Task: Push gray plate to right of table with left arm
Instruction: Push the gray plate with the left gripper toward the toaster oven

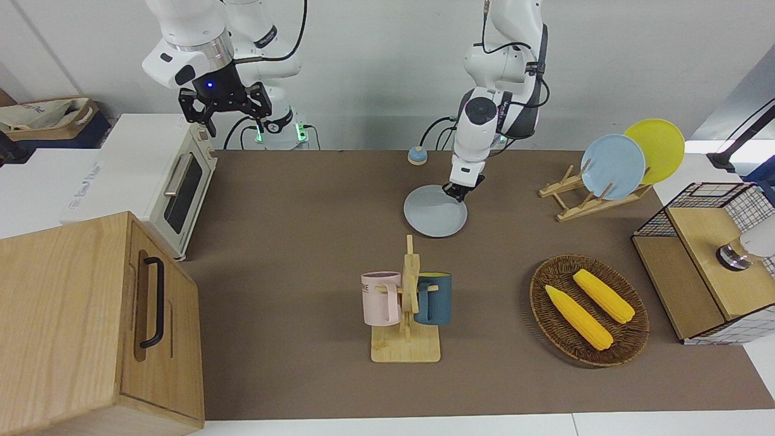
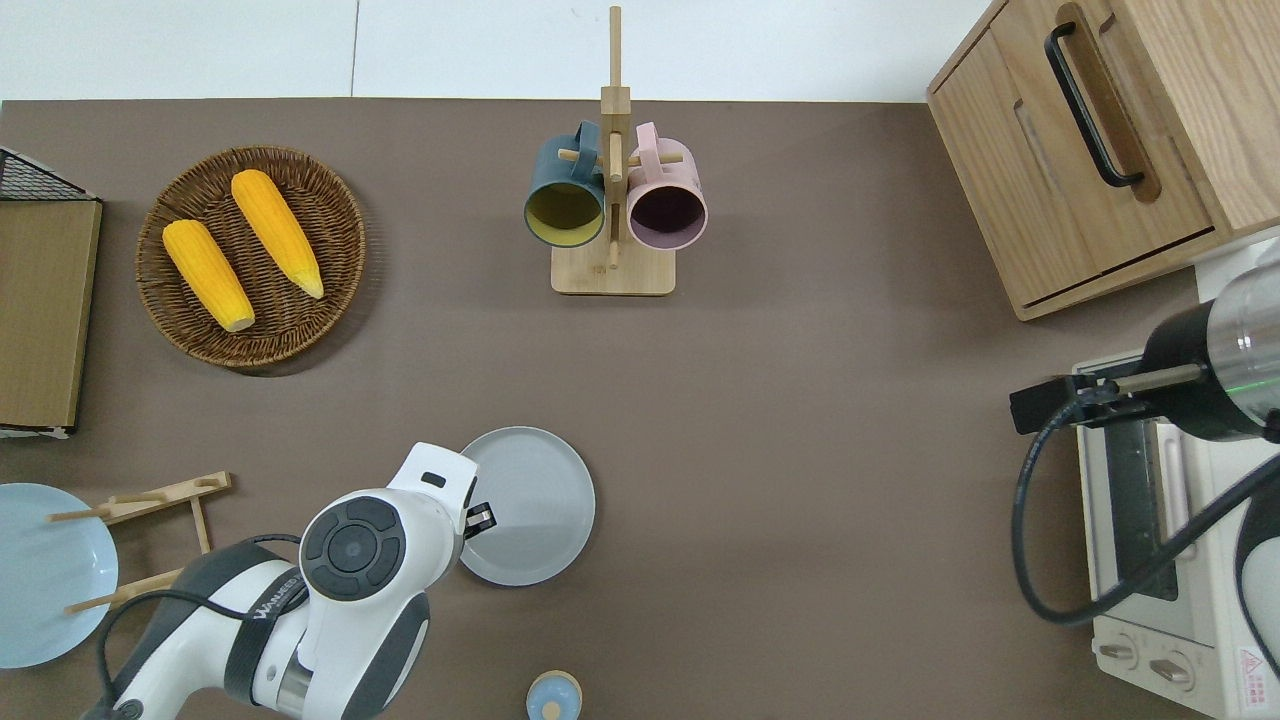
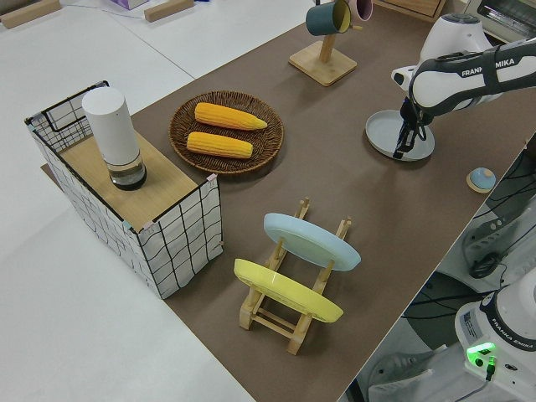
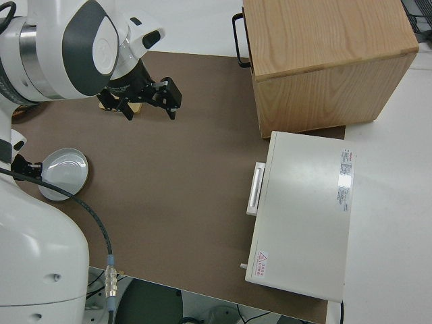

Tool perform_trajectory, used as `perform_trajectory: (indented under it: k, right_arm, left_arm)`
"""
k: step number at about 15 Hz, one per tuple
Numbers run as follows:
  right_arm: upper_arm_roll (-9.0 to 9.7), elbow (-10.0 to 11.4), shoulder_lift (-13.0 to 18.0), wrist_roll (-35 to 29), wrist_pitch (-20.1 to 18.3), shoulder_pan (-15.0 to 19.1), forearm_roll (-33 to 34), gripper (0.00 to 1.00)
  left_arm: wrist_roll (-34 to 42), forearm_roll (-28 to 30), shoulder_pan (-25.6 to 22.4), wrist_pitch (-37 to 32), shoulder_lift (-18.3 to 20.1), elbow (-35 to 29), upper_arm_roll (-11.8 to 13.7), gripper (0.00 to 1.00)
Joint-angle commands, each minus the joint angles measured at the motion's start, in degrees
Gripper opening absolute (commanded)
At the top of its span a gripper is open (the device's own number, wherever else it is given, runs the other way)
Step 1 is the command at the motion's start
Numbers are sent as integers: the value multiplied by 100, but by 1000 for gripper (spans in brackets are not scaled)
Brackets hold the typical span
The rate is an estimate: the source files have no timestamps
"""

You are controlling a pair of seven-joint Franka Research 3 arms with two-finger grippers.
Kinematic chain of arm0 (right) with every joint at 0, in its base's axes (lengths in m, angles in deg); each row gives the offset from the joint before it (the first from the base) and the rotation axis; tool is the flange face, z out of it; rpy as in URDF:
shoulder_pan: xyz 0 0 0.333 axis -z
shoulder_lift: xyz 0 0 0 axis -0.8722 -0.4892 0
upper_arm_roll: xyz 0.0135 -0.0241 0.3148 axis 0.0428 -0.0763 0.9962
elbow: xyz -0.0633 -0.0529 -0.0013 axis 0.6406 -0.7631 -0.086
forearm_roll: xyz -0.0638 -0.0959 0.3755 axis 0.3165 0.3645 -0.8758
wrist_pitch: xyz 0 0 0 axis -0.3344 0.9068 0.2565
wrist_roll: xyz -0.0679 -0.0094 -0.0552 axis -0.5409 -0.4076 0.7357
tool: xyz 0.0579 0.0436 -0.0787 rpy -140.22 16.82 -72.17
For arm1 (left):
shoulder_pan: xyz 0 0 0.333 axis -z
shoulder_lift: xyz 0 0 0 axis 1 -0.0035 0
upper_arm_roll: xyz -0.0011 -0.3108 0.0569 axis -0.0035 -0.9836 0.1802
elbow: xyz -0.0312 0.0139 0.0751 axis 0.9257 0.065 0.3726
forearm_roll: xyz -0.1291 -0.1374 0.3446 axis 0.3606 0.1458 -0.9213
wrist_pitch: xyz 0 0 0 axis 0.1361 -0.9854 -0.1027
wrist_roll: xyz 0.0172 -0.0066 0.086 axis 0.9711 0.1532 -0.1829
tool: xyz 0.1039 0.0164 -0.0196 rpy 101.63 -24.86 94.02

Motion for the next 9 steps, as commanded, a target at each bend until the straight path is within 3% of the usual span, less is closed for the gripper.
perform_trajectory:
  k: [1, 9]
  right_arm:
    - [85, -22, 36, 1, -70, 117, -59, 983]
    - [85, -22, 36, 1, -79, 117, -59, 983]
  left_arm:
    - [-475, 3, 99, -99, -344, 272, -222, 0]
    - [-1205, 3, 99, -99, -704, 658, -723, 0]
